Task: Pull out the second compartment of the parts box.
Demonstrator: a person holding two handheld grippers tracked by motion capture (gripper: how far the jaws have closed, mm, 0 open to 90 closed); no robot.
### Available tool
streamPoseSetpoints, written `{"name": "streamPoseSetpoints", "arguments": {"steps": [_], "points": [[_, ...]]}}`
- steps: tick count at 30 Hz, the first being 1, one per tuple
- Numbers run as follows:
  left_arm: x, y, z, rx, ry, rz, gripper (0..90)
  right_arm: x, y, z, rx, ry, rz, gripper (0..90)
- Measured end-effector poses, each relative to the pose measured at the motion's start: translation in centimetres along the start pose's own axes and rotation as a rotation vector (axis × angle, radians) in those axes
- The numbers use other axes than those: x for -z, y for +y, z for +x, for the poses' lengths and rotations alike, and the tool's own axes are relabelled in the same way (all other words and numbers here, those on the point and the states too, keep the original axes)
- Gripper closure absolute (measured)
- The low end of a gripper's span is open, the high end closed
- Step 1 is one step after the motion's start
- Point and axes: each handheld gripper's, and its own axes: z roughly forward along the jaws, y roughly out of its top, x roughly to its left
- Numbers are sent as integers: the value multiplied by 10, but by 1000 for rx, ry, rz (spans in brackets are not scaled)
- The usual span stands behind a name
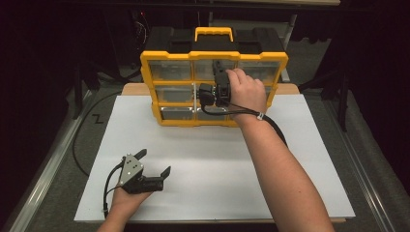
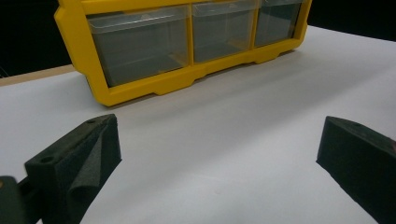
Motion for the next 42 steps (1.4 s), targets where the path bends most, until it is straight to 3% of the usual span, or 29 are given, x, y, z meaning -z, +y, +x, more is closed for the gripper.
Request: {"name": "streamPoseSetpoints", "arguments": {"steps": [11,27,33,36,42], "points": [[0,0,0,-2,0,-1,4,12,-1,-1,3,3,-15,832],[0,1,-1,-4,-2,-4,4,46,2,-1,16,-3,-65,857],[0,1,0,-5,-2,-3,4,49,3,-2,20,14,-71,771],[0,1,0,-2,-1,-5,4,45,1,-6,-2,30,-56,628],[0,1,0,-4,-1,-3,4,34,-7,-17,-33,89,-17,590]]}}
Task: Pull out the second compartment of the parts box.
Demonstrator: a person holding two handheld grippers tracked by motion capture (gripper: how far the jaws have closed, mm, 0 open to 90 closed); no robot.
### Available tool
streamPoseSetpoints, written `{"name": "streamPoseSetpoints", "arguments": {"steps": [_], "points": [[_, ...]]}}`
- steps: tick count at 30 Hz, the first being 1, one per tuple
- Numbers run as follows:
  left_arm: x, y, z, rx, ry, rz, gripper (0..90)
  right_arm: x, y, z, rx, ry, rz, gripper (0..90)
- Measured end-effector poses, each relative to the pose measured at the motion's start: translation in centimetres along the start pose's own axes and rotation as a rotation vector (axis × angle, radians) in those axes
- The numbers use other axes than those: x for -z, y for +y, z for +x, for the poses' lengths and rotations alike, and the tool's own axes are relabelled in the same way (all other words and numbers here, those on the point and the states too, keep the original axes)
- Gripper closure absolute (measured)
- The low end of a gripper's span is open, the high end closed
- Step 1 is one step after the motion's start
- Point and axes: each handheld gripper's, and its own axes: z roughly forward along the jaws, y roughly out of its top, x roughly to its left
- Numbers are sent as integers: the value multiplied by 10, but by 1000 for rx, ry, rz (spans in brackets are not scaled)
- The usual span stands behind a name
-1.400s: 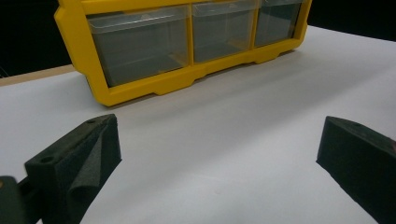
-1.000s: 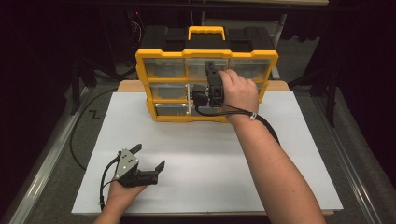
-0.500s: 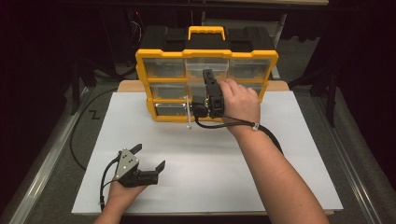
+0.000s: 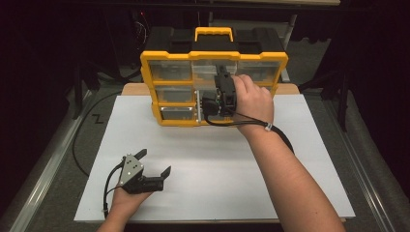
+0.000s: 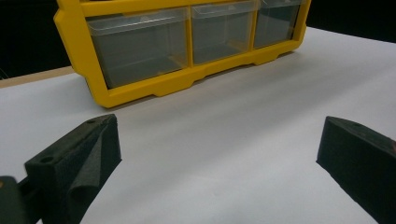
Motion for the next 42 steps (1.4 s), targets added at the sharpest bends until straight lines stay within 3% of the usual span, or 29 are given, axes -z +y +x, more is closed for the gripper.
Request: {"name": "streamPoseSetpoints", "arguments": {"steps": [7,13,14,20,32,42], "points": [[0,0,0,2,0,5,4,-7,-3,1,0,50,21,648],[0,0,-1,0,-1,2,4,-7,-3,3,14,17,21,728],[0,0,-1,-1,-1,2,4,-8,-4,2,11,-3,18,793],[0,-1,0,-3,-1,9,4,-6,-4,5,30,-27,17,804],[-1,0,0,-2,-2,7,4,25,-6,7,30,-55,-25,807],[-1,-1,0,4,1,8,4,40,-6,9,27,-66,-44,806]]}}
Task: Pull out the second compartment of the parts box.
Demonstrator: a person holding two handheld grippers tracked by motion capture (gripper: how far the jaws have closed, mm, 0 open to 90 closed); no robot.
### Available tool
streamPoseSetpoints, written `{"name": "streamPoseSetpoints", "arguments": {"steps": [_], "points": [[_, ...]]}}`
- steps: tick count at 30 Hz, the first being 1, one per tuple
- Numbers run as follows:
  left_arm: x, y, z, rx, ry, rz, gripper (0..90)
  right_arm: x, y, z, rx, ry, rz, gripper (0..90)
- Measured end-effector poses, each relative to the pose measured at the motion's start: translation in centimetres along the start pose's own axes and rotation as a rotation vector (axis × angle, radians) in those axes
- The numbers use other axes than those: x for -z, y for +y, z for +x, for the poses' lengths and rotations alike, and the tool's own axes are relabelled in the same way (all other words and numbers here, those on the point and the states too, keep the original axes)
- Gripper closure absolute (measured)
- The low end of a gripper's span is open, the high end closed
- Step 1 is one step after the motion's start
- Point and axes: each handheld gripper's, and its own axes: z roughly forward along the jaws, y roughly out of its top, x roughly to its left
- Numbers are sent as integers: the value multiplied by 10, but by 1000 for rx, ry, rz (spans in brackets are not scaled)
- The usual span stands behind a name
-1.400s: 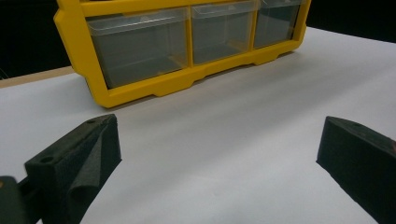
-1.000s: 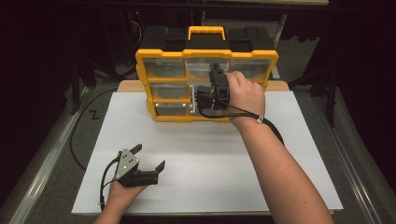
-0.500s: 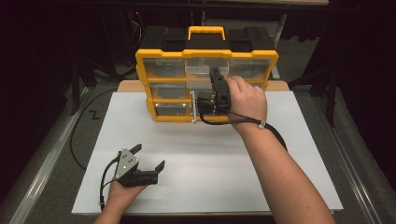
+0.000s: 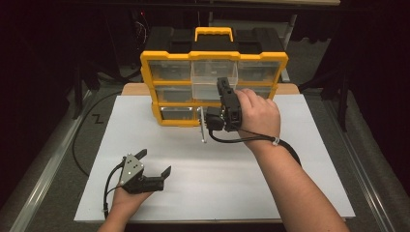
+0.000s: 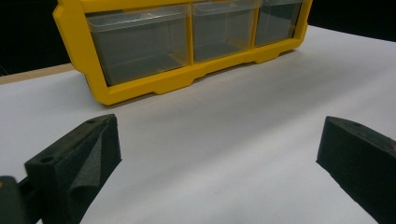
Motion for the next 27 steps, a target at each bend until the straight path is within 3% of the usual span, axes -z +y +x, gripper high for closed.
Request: {"name": "streamPoseSetpoints", "arguments": {"steps": [10,27], "points": [[1,0,0,0,-4,1,4,11,0,-1,-2,-12,-21,806],[2,1,1,5,-9,-8,4,15,-1,6,-22,-17,-28,793]]}}
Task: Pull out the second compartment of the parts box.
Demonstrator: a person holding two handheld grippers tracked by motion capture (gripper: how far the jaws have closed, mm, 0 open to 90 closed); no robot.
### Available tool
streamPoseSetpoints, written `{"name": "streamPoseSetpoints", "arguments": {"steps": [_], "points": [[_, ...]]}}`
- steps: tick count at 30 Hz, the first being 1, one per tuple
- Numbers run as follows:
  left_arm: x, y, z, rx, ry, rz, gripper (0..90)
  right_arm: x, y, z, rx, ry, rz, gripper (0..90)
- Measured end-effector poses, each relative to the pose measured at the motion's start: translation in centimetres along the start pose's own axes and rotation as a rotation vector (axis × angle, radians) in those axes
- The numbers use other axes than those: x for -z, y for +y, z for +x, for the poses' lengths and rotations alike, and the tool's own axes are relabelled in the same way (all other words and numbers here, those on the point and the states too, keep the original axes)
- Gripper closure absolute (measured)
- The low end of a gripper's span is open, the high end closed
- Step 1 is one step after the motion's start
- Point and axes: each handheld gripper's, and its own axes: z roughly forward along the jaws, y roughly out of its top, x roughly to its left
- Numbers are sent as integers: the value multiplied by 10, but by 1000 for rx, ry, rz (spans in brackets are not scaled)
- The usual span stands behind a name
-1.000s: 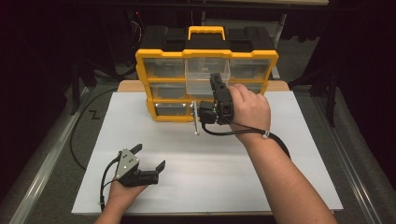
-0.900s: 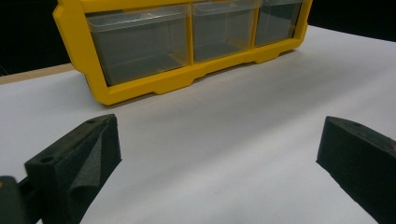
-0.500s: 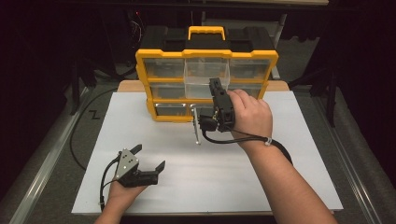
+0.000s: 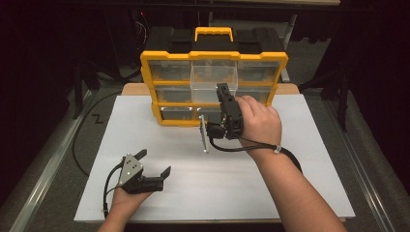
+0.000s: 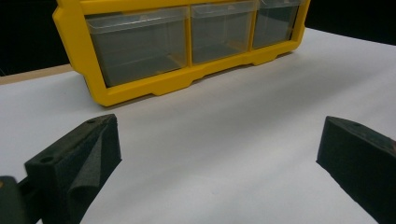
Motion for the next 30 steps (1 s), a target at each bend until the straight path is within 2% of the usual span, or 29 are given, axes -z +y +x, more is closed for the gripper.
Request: {"name": "streamPoseSetpoints", "arguments": {"steps": [2,3,8,18,24,26,27,29,30], "points": [[0,0,1,0,1,-1,4,0,0,0,-2,0,-3,788],[0,0,1,2,0,-1,4,0,0,-1,-7,12,4,727],[0,0,1,4,0,-1,4,3,0,-3,-3,21,-9,652],[1,0,2,4,18,-10,4,26,-3,3,-8,73,-30,532],[0,0,4,7,24,-6,4,37,-10,16,-6,112,-36,472],[0,0,4,7,25,-5,4,43,-16,27,-17,134,-31,456],[0,0,5,8,26,-5,4,43,-16,27,-17,134,-31,456],[0,0,5,6,29,0,4,47,-22,37,-11,152,-27,443],[-1,-1,6,6,33,3,4,49,-27,48,-12,169,-20,432]]}}
